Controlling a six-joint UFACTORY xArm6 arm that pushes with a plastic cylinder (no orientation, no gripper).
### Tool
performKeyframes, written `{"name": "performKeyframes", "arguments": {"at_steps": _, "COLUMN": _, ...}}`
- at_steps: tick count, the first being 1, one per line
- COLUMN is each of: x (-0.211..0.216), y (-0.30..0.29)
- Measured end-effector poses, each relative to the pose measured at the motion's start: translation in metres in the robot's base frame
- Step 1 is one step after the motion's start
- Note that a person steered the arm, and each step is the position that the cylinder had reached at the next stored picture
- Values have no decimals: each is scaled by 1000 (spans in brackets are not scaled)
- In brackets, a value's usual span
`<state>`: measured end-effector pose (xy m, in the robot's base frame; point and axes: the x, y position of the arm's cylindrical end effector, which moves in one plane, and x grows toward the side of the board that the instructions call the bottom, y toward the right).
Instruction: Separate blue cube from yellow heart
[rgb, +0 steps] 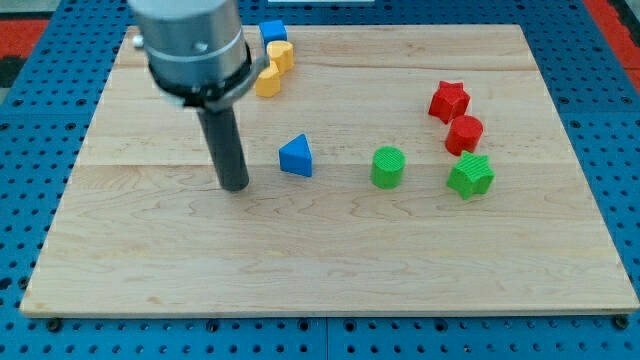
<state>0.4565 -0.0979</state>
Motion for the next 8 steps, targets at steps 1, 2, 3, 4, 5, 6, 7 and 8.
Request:
{"name": "performKeyframes", "arguments": {"at_steps": 1, "x": -39, "y": 3}}
{"name": "performKeyframes", "arguments": {"at_steps": 2, "x": -45, "y": 28}}
{"name": "performKeyframes", "arguments": {"at_steps": 3, "x": -17, "y": 59}}
{"name": "performKeyframes", "arguments": {"at_steps": 4, "x": -1, "y": 60}}
{"name": "performKeyframes", "arguments": {"at_steps": 5, "x": -34, "y": 41}}
{"name": "performKeyframes", "arguments": {"at_steps": 6, "x": -90, "y": 60}}
{"name": "performKeyframes", "arguments": {"at_steps": 7, "x": -138, "y": 162}}
{"name": "performKeyframes", "arguments": {"at_steps": 8, "x": -224, "y": 184}}
